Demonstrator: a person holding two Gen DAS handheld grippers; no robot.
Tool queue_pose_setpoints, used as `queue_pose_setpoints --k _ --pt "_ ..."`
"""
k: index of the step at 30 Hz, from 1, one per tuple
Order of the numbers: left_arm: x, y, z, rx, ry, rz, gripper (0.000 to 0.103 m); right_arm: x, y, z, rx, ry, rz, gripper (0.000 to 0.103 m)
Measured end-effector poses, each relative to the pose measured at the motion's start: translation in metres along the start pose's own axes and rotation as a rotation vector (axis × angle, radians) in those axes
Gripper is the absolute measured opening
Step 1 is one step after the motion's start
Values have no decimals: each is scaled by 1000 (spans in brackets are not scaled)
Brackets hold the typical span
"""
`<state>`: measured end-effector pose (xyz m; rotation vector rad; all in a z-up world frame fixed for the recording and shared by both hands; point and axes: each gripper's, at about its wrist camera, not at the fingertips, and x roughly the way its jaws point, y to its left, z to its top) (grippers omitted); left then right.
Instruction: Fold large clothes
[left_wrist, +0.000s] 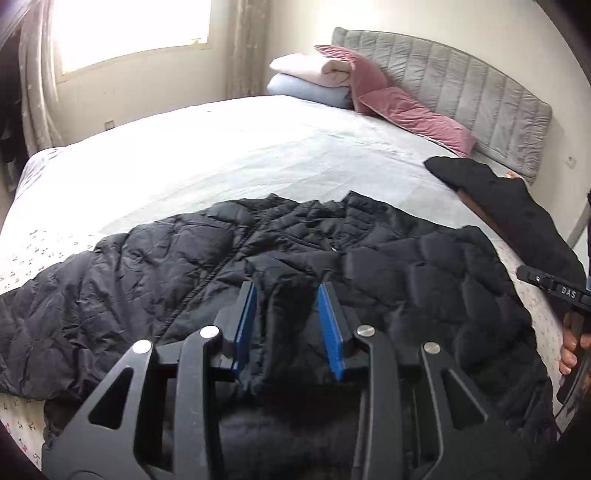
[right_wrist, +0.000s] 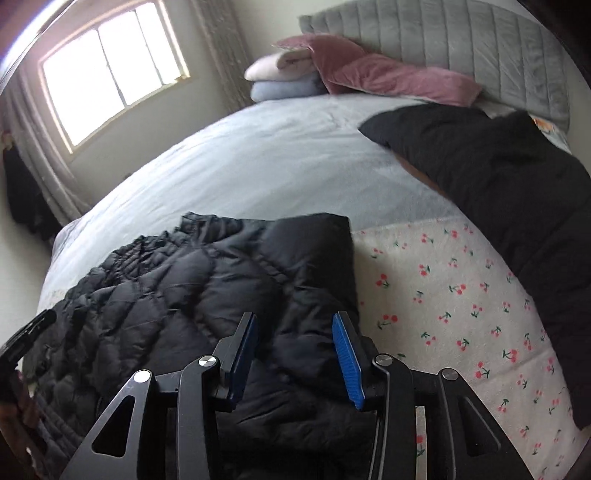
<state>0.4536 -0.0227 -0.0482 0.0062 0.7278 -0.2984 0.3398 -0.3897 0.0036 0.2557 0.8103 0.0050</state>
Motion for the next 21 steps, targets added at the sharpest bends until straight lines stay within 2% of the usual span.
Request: queue_pose_setpoints --k 3,5,7,9,10,11,14,17,21 --pt "23 -10 -22 23 90 -60 40 3 13 -14 -26 36 42 43" --pt "42 -5 -42 14 138 -74 40 21 9 -28 -16 73 29 43" --pt "48 0 -52 -6 127 -118 40 43 -2 -49 2 97 12 43" --pt "42 8 -49 -52 122 -156 42 45 -11 -59 30 80 27 43" --pt "33 11 -46 -77 127 -164 47 39 -10 -59 29 69 11 44" --pt "24 14 -41 -101 136 -166 57 32 -7 -57 19 65 -7 45" --pt "-11 19 -30 -106 122 -142 75 -2 9 -51 -34 56 -9 50" --pt "-52 29 -25 -103 112 -98 79 -43 31 -47 -84 46 -48 63" --pt "-103 49 -28 -132 133 -23 84 -93 67 -52 -152 37 -78 72"
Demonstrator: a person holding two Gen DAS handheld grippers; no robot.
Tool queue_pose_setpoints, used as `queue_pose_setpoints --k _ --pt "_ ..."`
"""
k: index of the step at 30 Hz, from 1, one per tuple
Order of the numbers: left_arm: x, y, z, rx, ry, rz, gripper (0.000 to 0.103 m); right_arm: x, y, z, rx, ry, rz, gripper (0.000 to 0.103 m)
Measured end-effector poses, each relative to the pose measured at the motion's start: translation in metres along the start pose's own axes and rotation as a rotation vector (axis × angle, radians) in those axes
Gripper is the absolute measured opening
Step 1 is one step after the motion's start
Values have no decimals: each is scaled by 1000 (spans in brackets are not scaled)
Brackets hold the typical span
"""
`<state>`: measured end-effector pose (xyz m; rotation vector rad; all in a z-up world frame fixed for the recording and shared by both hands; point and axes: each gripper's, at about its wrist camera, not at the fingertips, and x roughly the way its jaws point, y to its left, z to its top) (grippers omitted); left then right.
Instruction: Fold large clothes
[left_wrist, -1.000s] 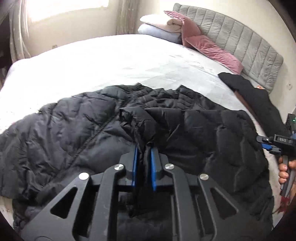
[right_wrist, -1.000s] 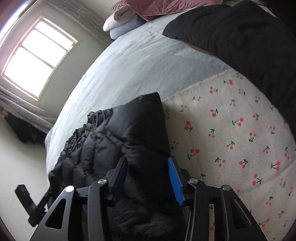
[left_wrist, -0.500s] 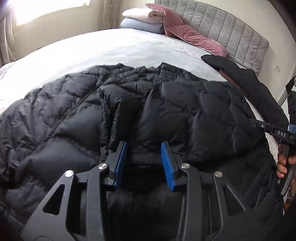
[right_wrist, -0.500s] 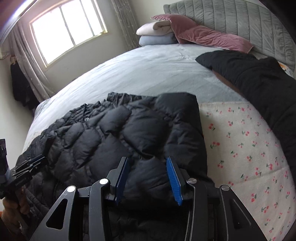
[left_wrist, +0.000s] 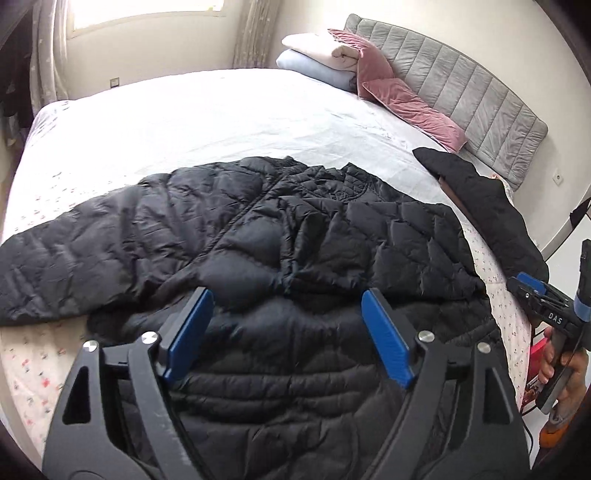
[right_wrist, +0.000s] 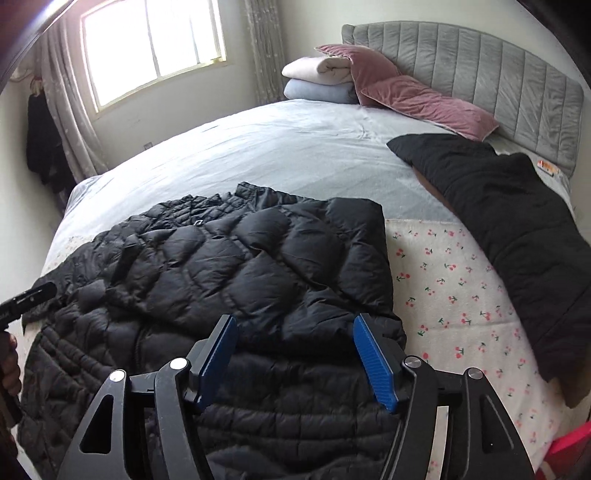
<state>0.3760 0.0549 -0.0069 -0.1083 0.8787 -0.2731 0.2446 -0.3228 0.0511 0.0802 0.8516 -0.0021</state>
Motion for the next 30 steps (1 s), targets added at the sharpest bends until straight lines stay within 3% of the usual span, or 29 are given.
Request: queue_pose_setpoints --k 6,9,12,15,19,24,26,30 --pt "-59 47 -26 -104 34 70 95 -51 43 -18 -45 54 -4 84" --pt "-79 73 -41 -150 6 102 95 -55 56 -31 -29 57 31 86" --pt "-86 104 -50 -188 31 146 96 -45 64 -42 -30 93 40 86" --pt "-82 146 -59 -290 73 151 96 -33 70 -45 -50 116 1 86" --pt "-63 213 -71 -505 120 108 96 -23 75 -52 -47 151 28 86" --pt "-39 275 -79 -718 47 60 94 -20 85 -54 -101 138 8 86" --pt "-28 291 -79 -775 18 49 88 -17 88 -55 -112 139 6 86" --pt "-16 314 -75 -869 -79 80 84 -10 91 -58 -124 157 7 86"
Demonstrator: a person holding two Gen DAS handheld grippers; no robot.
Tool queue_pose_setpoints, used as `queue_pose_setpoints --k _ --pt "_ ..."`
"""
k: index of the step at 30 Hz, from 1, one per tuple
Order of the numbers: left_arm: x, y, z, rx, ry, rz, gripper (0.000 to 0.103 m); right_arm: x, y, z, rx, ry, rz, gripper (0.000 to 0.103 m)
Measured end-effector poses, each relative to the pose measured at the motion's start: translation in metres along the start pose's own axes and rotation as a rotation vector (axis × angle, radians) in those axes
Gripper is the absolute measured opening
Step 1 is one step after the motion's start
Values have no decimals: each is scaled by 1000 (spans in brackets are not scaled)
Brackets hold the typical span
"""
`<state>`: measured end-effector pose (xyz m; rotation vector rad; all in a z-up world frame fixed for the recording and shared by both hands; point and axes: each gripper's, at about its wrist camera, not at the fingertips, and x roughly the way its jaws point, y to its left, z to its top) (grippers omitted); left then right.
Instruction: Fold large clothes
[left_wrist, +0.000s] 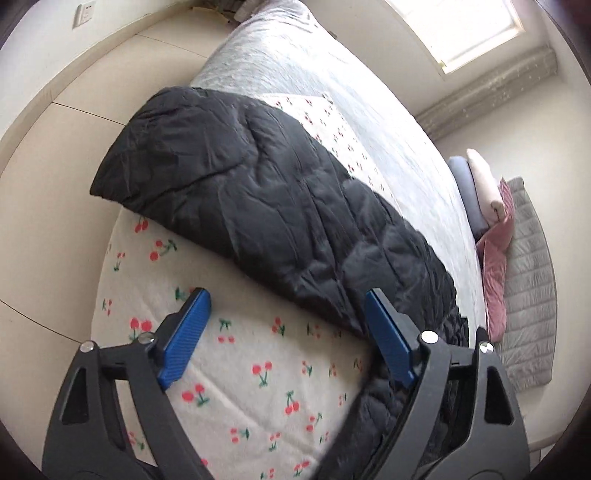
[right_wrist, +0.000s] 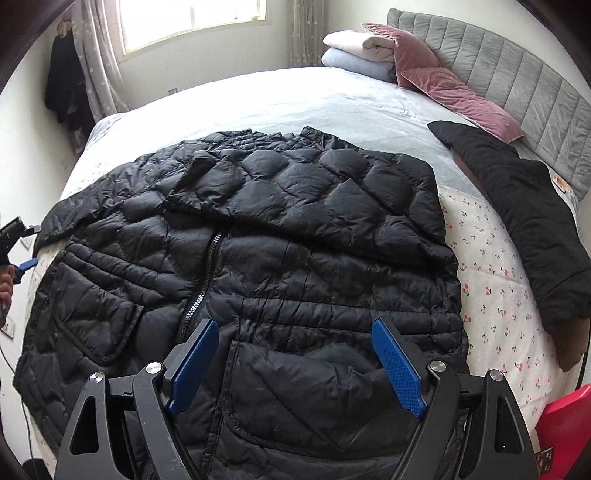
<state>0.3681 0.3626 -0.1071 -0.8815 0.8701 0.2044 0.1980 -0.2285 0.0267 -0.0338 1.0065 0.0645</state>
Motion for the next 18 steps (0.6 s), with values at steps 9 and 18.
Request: queue_pose_setpoints --k 9,18 --pt "10 -4 25 -57 -152 85 7 7 8 -3 -45 8 -17 86" --pt "-68 -150 -14 424 -386 3 4 -2 0 1 -9 -12 2 86"
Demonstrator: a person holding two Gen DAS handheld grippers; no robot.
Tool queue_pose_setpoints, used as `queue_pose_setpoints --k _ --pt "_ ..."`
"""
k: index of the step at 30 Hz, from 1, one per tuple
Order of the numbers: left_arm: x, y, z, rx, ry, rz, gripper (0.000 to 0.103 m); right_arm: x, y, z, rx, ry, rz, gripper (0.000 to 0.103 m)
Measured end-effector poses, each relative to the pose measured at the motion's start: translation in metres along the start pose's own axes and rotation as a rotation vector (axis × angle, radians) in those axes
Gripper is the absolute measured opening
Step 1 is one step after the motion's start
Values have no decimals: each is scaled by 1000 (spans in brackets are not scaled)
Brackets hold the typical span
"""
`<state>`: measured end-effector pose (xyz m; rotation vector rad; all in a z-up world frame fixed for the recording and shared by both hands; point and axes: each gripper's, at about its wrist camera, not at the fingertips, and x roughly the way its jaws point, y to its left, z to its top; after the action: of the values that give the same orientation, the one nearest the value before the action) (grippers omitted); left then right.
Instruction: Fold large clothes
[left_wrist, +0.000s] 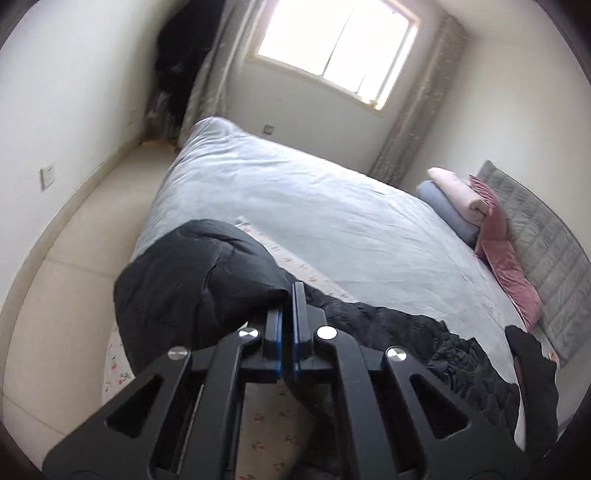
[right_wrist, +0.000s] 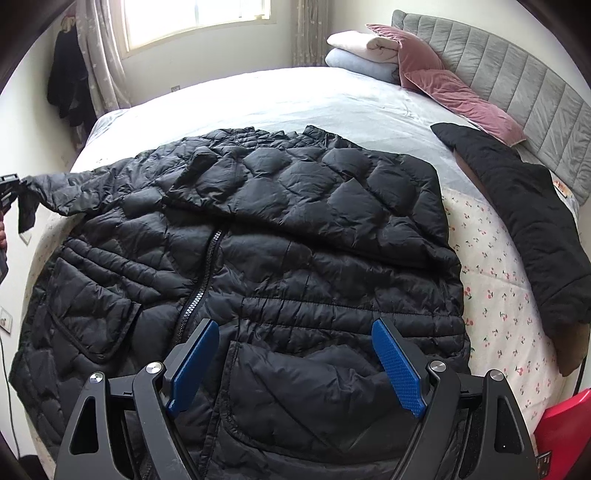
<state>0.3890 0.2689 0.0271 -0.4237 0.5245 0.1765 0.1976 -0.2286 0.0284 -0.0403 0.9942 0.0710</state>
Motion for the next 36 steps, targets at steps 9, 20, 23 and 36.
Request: queue_pose_setpoints --k 9,20,23,36 --pt "-39 -150 -12 290 17 -273 4 -6 -8 2 30 -22 24 86" --pt "-29 -202 -66 491 276 -621 67 2 -24 1 91 -11 36 86" --pt "-11 -178 -67 447 305 -525 67 5 -28 1 113 -4 51 86" --pt "37 -110 -101 446 348 -321 67 31 -39 39 223 -23 237 86"
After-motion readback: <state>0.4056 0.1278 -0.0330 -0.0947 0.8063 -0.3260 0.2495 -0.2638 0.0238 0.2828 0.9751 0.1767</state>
